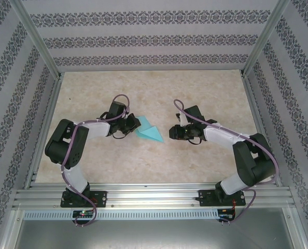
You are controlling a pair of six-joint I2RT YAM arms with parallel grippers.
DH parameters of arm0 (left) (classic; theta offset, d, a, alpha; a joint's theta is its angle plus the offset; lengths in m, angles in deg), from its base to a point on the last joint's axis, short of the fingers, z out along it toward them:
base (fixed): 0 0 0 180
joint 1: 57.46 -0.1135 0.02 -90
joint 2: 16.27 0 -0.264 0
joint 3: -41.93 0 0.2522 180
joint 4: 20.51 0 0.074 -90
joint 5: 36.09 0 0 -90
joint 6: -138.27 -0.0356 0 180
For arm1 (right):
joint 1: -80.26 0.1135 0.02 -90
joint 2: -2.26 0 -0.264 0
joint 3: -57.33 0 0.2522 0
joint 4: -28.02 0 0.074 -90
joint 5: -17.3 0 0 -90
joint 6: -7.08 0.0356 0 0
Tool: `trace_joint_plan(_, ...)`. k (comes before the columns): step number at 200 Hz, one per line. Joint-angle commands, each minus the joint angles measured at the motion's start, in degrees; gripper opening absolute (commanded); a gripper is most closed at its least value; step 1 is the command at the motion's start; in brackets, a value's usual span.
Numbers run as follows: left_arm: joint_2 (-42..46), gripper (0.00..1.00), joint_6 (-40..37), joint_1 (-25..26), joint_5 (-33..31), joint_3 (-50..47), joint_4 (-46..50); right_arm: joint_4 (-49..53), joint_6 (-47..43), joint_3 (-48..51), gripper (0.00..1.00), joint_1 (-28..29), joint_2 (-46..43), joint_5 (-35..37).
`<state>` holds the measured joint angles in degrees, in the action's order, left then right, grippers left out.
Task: Fold a paper plane with a square sheet of paper (fold left side to right side)
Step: Fourth fold the wing at the center of the table.
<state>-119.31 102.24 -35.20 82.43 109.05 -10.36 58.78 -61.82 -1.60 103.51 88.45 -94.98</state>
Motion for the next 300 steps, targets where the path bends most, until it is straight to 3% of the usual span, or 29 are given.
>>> trace_joint_plan(1, -1.6, 0.00, -6.3, 0.8, 3.9, 3.9, 3.2, 0.2, -0.2, 0.9, 0.32, -1.1, -1.9, 1.1)
trace_joint_plan(67, -4.3, 0.00, -16.9, 0.7, 8.9, 13.1, 14.5, 1.2, 0.0, 1.6, 0.32, -2.4, -5.7, 0.8)
trace_joint_plan(146, -7.4, 0.00, -22.2, 1.7, 16.2, 21.3, 20.8, 1.3, 0.1, 1.2, 0.32, -2.6, -6.1, 0.1)
trace_joint_plan(230, -11.8, 0.00, -25.3, 2.6, 17.3, 25.8, 23.8, -0.7, 0.9, 1.6, 0.30, -2.3, -5.3, -3.3)
trace_joint_plan(274, -14.9, 0.00, -26.8, 2.5, 16.0, 28.1, 26.1, -7.8, 4.9, 2.0, 0.28, 2.1, -1.4, -6.5)
trace_joint_plan(300, -14.1, 0.05, -26.9, 2.2, 14.8, 27.2, 26.5, -9.5, 5.4, 0.0, 0.29, 4.0, 2.3, -5.6)
